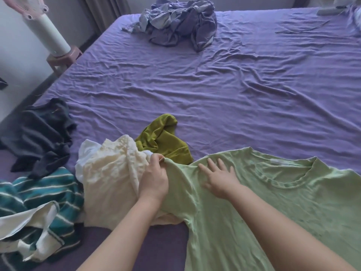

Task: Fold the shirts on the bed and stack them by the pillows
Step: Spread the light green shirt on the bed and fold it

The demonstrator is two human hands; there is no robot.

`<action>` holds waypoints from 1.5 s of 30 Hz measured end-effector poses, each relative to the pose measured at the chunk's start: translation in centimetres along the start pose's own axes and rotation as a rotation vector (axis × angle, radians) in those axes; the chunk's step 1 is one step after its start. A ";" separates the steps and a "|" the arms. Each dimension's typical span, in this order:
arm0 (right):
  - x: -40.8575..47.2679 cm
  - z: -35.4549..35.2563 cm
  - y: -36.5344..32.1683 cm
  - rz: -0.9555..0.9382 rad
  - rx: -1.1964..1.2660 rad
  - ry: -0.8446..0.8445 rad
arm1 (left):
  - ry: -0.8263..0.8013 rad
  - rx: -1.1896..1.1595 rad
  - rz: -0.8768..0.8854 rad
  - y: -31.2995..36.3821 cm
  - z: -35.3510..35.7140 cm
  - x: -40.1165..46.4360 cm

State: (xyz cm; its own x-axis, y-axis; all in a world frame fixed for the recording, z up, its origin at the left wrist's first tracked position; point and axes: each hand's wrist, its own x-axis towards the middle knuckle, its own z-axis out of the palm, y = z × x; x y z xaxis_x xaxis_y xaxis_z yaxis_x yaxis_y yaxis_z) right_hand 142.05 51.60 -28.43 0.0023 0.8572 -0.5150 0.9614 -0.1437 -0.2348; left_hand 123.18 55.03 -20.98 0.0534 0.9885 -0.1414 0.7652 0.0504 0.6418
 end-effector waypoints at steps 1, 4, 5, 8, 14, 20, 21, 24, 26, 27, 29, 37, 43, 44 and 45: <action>-0.4 -0.1 0.1 -0.010 0.058 0.024 | 0.018 -0.007 -0.007 0.3 0.0 -0.4; -2.6 -0.2 1.1 -0.042 0.391 0.164 | 0.012 -0.162 -0.028 2.3 0.5 -2.4; -3.4 -0.2 1.7 -0.033 0.540 0.206 | -0.064 -0.263 -0.056 3.2 1.0 -3.3; -5.6 -0.1 4.5 0.061 0.781 0.266 | -0.494 -0.728 -0.214 5.8 3.3 -6.4; -7.0 0.9 7.1 0.196 0.915 0.289 | -0.162 -0.452 -0.243 3.7 6.1 -8.3; -5.0 0.9 5.4 0.123 0.587 0.312 | -0.321 0.396 0.199 -0.8 8.3 -10.7; -4.6 0.8 5.3 0.146 0.559 0.305 | -0.313 0.489 0.243 -1.1 8.5 -11.1; -5.3 0.7 5.7 0.198 0.617 0.474 | -0.228 0.513 0.330 -1.1 8.5 -11.6; -6.9 0.8 6.4 0.212 0.640 0.604 | -0.205 0.489 0.445 -1.5 8.3 -12.0; -7.7 0.9 6.8 0.220 0.598 0.600 | -0.207 0.501 0.517 -1.6 8.1 -12.3; -8.5 0.9 7.2 0.231 0.446 0.519 | -0.247 0.512 0.596 -1.4 7.8 -12.8; -0.2 -2.0 3.9 -0.074 0.438 0.482 | -0.228 0.431 0.689 -2.3 8.0 -11.3; 4.4 -1.1 4.1 -0.062 0.354 0.470 | -0.236 0.579 0.792 -3.6 9.5 -9.4; 4.7 -1.0 4.2 -0.053 0.371 0.479 | -0.225 0.596 0.800 -3.8 9.8 -9.1; 4.9 -0.8 4.3 -0.046 0.379 0.484 | -0.214 0.606 0.799 -3.8 10.0 -8.9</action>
State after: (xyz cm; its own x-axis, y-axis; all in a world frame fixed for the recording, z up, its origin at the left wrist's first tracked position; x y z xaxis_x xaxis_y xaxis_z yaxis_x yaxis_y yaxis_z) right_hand 146.44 55.55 -31.28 0.1730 0.9812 -0.0859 0.7990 -0.1908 -0.5703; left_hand 126.20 44.64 -29.75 0.7576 0.6527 -0.0090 0.6482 -0.7507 0.1274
